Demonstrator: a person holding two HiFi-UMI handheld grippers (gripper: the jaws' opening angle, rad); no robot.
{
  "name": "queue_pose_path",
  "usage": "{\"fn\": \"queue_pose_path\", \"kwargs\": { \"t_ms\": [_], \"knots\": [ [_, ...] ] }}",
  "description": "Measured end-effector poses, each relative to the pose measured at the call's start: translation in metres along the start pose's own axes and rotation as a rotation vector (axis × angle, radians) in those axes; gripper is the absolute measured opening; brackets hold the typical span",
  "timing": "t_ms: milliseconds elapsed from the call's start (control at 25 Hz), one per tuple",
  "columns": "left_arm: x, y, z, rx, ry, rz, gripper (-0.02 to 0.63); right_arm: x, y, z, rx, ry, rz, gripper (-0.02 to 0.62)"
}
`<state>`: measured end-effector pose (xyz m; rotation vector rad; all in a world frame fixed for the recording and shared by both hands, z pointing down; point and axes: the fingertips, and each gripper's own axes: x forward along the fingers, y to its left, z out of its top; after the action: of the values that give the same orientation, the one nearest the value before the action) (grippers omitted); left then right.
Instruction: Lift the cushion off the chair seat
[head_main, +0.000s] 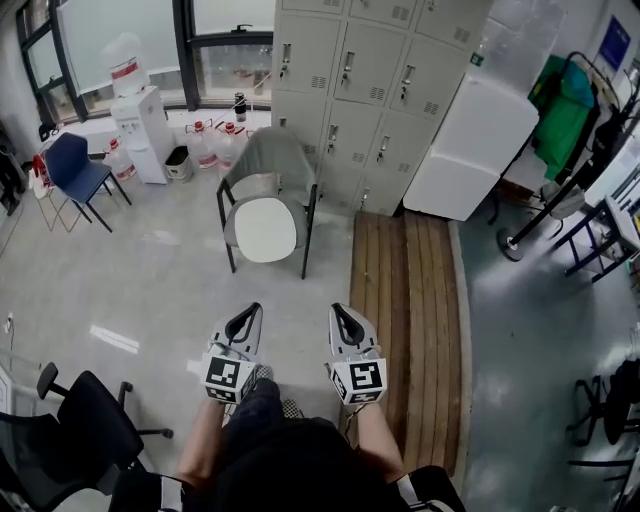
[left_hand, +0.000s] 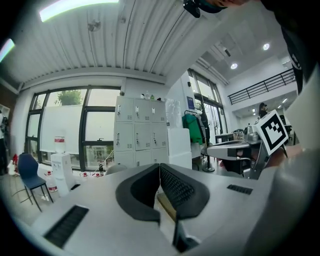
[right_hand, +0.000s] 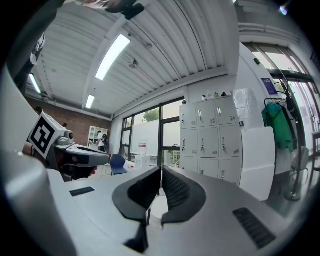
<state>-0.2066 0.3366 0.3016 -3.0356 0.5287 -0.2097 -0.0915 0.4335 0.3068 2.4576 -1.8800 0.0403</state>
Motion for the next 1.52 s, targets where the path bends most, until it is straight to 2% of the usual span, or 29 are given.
{"fn": "queue_pose_path", "kwargs": {
  "t_ms": [360,640,880,1160,1320,1520],
  "knots": [
    [0.074,-0.019,0.002,0.018,0.009,-0.115,0.018,0.014,-0.064,-0.016,0.035,0.029,-0.112,0.032],
    [0.170,-0.013,0.008,0.009,0.010,-0.186,0.018,0.071,-0.125,-0.018,0.039,0.045,-0.149,0.032],
    [0.259,0.010,0.016,-0.012,0.011,-0.199,0.018,0.132,-0.186,-0.011,0.054,0.050,-0.162,0.032],
    [0.352,0.049,0.026,-0.010,0.018,-0.190,0.018,0.214,-0.241,-0.007,0.075,0.052,-0.140,0.032],
    [0.386,0.078,0.024,-0.043,-0.008,-0.157,0.018,0.258,-0.253,-0.008,0.064,0.071,-0.114,0.033],
    [0.402,0.110,0.018,-0.063,0.015,-0.105,0.018,0.307,-0.255,-0.008,0.052,0.086,-0.054,0.032]
  ]
}}
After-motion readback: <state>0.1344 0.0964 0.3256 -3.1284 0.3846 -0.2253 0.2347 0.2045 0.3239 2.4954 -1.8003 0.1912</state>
